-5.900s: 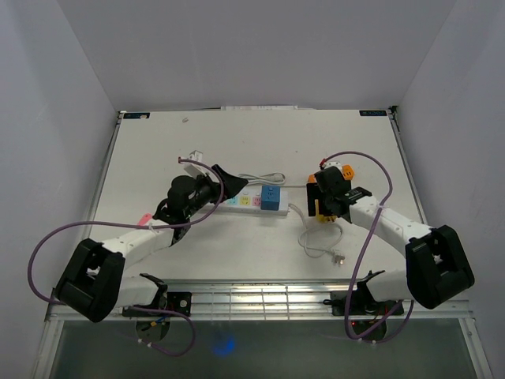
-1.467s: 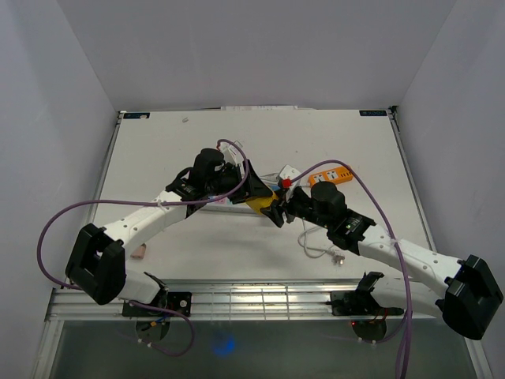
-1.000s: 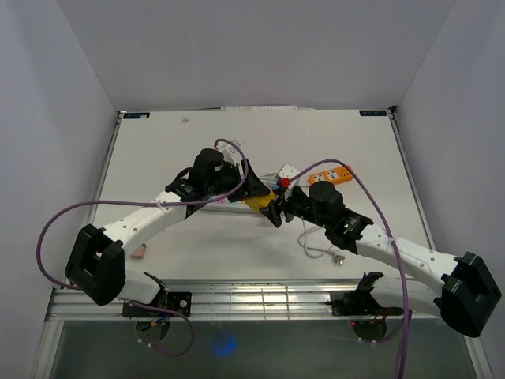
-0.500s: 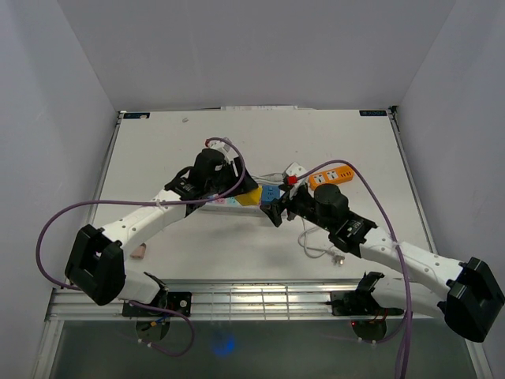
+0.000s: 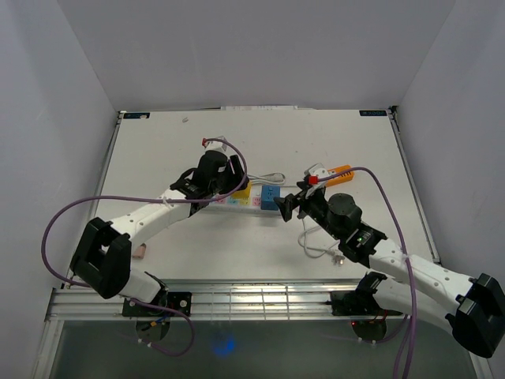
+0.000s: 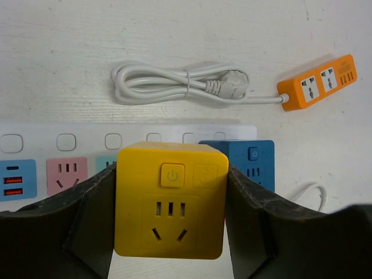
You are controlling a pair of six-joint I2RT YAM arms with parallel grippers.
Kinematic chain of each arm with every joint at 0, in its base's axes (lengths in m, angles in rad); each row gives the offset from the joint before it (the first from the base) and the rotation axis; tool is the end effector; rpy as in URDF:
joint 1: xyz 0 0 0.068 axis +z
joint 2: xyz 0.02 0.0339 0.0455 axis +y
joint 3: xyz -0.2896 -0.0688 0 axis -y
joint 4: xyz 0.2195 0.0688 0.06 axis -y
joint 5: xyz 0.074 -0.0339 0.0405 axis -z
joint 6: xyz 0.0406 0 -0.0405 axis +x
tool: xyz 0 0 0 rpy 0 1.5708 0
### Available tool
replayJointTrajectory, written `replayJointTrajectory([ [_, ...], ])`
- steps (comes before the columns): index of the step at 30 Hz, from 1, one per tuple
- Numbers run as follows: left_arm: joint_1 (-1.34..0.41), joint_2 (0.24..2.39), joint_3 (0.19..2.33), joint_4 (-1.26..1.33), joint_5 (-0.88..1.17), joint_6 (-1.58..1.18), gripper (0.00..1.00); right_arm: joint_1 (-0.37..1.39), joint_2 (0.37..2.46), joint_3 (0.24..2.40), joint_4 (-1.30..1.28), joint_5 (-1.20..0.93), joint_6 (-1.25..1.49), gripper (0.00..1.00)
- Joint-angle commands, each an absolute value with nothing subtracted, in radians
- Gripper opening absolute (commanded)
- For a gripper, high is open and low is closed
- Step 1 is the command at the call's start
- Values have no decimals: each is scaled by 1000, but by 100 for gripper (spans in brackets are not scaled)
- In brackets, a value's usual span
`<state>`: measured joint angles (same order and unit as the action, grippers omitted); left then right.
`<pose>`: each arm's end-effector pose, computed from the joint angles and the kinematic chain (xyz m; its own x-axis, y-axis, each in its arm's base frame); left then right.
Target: Insert the plug
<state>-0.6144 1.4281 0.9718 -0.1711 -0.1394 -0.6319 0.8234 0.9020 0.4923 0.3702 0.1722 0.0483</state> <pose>0.2441 -0.1653 0.2903 -0.6700 -0.2432 -0.7014 0.1031 0.9052 -0.4124 0.1272 0.1270 0.3038 -0.0561 0.0095 -0.9984 -0.6042 0.7957 0.0415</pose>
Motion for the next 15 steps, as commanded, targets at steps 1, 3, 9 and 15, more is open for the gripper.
replayJointTrajectory([
  [1,-615,1417,942,-72,-166,-601,0,815,902,506,411,221,78,90],
  [3,-615,1437,943,-69,-169,-597,0,811,913,512,402,221,86,90],
  [9,-624,1465,948,-72,-175,-594,0,805,919,514,396,215,101,90],
  [15,-629,1485,956,-75,-170,-600,0,805,939,525,380,213,106,90],
])
